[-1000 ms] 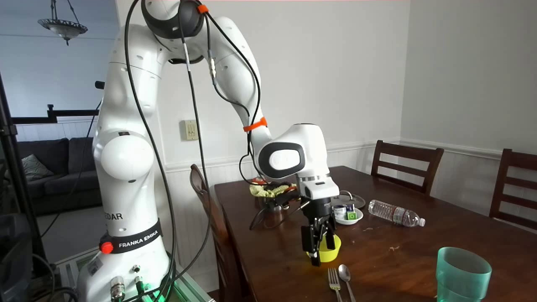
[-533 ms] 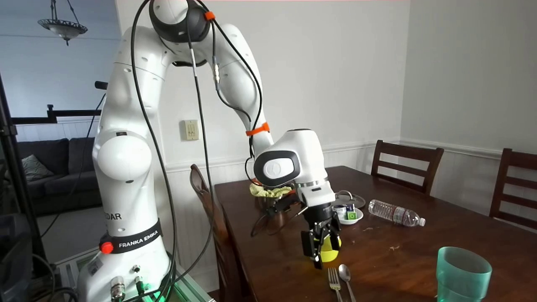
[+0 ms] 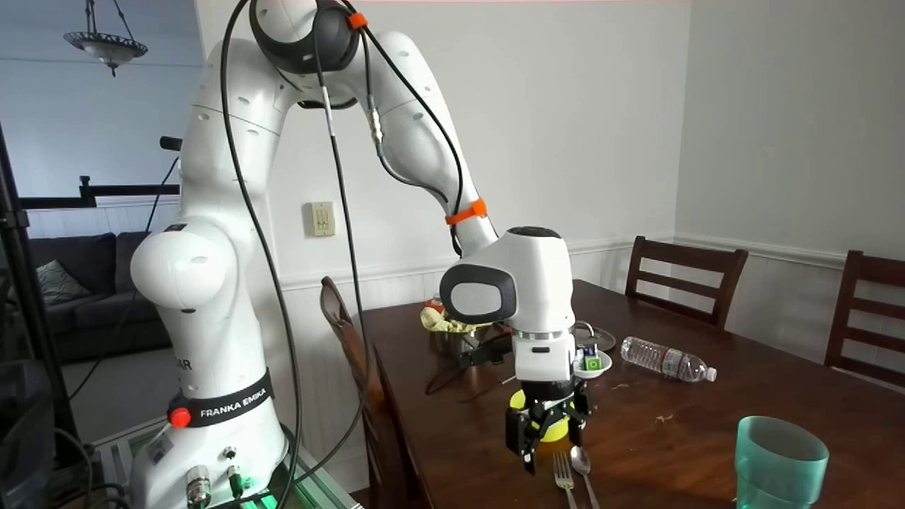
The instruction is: Move the yellow bowl forward, then put the fork on the edge of the yellow bowl
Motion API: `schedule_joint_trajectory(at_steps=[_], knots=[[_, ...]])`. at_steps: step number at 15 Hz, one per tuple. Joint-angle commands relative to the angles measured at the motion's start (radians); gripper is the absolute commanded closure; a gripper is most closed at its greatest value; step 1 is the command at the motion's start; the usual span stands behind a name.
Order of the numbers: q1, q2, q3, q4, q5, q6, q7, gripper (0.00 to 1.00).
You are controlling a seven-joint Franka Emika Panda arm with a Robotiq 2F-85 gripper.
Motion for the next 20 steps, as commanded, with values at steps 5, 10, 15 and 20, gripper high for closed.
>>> schedule_joint_trajectory(at_steps=[5, 10, 15, 20], knots=[[-0.077, 0.176, 0.023, 0.187, 0.157, -0.174, -0.086, 0.00], [-0.071, 0.259, 0.012, 0.278, 0.185, -0.231, -0.054, 0.06], [-0.064, 0.291, -0.003, 0.324, 0.188, -0.267, -0.038, 0.50], [-0.030, 0.272, -0.040, 0.307, 0.163, -0.271, 0.008, 0.01]])
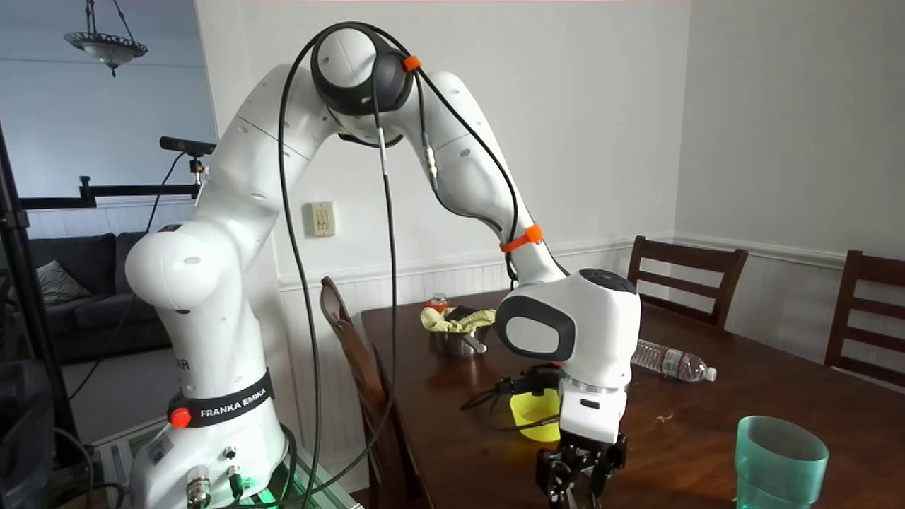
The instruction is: Move the yellow bowl forward, then put the fork on the edge of the yellow bowl
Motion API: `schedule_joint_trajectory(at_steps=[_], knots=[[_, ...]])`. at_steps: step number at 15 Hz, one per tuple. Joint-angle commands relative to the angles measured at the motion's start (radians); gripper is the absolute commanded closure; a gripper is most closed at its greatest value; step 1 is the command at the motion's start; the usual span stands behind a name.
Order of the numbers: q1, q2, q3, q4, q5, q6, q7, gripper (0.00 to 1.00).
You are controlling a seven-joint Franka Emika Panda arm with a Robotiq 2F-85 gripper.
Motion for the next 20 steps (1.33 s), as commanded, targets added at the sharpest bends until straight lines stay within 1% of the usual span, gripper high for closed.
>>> schedule_joint_trajectory(at_steps=[1, 5, 11, 12, 13, 14, 15, 16, 17, 18, 20], knots=[[0.031, 0.006, -0.037, 0.003, -0.003, -0.013, 0.048, 0.00], [0.071, -0.023, -0.062, -0.036, -0.020, 0.000, 0.077, 0.00], [0.107, -0.021, -0.069, -0.045, -0.027, -0.005, 0.096, 0.00], [0.110, -0.020, -0.071, -0.046, -0.030, -0.007, 0.098, 0.02], [0.117, -0.017, -0.077, -0.046, -0.034, -0.007, 0.106, 0.17], [0.121, -0.016, -0.083, -0.047, -0.038, -0.005, 0.113, 0.26], [0.127, -0.016, -0.089, -0.046, -0.041, -0.002, 0.122, 0.31], [0.132, -0.020, -0.096, -0.049, -0.046, 0.002, 0.128, 0.31], [0.137, -0.025, -0.101, -0.052, -0.049, 0.004, 0.134, 0.10], [0.141, -0.033, -0.106, -0.060, -0.053, 0.001, 0.138, 0.08], [0.154, -0.042, -0.123, -0.074, -0.071, 0.004, 0.141, 0.00]])
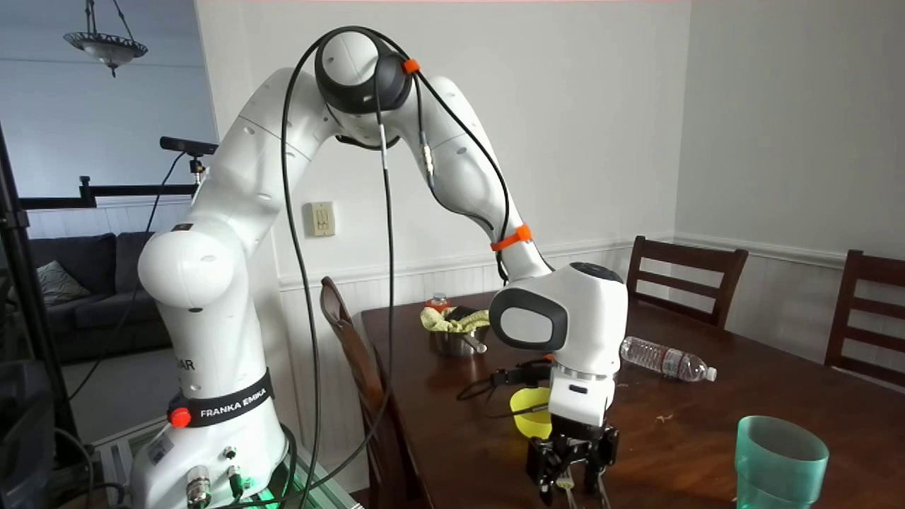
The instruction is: Move the yellow bowl forward, then put the fork on the edge of the yellow bowl
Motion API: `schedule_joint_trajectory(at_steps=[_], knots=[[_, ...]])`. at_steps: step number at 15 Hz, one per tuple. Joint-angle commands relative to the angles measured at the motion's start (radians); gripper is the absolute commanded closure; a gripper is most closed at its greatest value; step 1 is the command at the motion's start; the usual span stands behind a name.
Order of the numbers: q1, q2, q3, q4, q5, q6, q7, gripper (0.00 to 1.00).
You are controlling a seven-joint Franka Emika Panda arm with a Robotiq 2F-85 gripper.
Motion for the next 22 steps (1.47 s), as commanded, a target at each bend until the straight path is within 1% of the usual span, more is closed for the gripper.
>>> schedule_joint_trajectory(at_steps=[1, 2, 3, 4, 5, 11, 15, 16, 18, 19, 22], knots=[[0.029, -0.037, -0.037, -0.043, -0.060, -0.001, 0.040, 0.00], [0.031, -0.029, -0.040, -0.040, -0.068, -0.003, 0.045, 0.00], [0.032, -0.025, -0.042, -0.038, -0.075, -0.007, 0.048, 0.06], [0.033, -0.022, -0.042, -0.038, -0.081, -0.007, 0.051, 0.25], [0.033, -0.021, -0.041, -0.038, -0.085, -0.008, 0.053, 0.26], [0.022, -0.011, -0.020, -0.020, -0.080, 0.007, 0.039, 0.69], [0.008, -0.009, -0.003, -0.008, -0.070, 0.010, 0.022, 0.96], [-0.001, -0.017, 0.008, -0.011, -0.063, 0.006, 0.006, 1.00], [-0.007, -0.040, 0.015, -0.021, -0.062, 0.006, -0.016, 1.00], [-0.015, -0.057, 0.023, -0.027, -0.055, 0.000, -0.034, 0.98], [-0.022, -0.110, 0.040, -0.052, -0.044, 0.000, -0.076, 0.98]])
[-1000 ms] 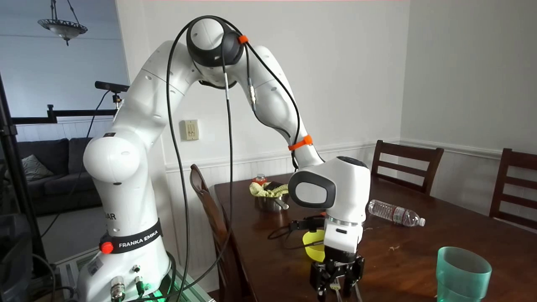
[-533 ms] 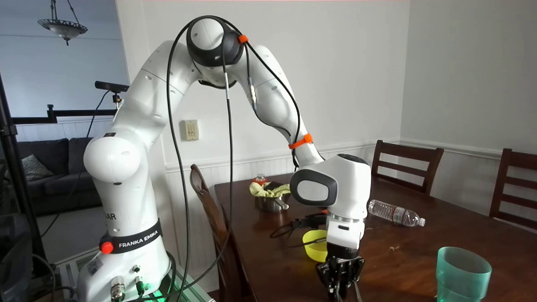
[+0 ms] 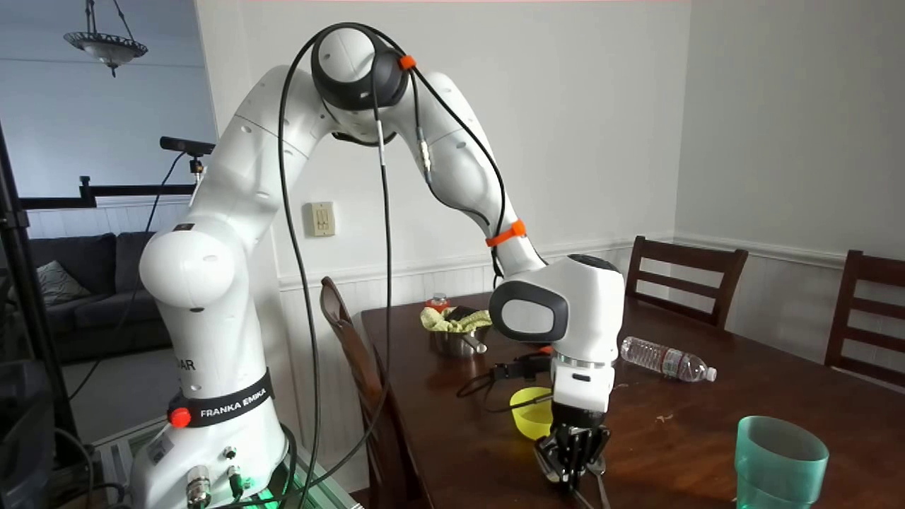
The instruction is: Move the yellow bowl forward, then put the fork on the edge of the yellow bowl
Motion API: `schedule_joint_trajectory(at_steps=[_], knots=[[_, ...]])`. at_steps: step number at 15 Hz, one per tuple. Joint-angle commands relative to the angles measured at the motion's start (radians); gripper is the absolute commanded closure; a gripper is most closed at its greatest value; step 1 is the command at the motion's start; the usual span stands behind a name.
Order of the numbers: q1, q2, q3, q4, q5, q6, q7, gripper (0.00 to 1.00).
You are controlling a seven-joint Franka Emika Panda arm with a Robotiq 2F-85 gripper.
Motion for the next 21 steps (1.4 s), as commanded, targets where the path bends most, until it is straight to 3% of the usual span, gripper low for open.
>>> schedule_joint_trajectory(at_steps=[1, 5, 11, 21], knots=[[-0.040, -0.099, 0.043, -0.050, 0.024, -0.003, -0.072, 0.98], [-0.069, -0.153, 0.081, -0.059, 0.067, -0.039, -0.135, 0.98], [-0.115, -0.160, 0.137, -0.027, 0.258, -0.186, -0.177, 0.98], [-0.089, -0.133, 0.088, 0.000, 0.397, -0.293, -0.141, 0.98]])
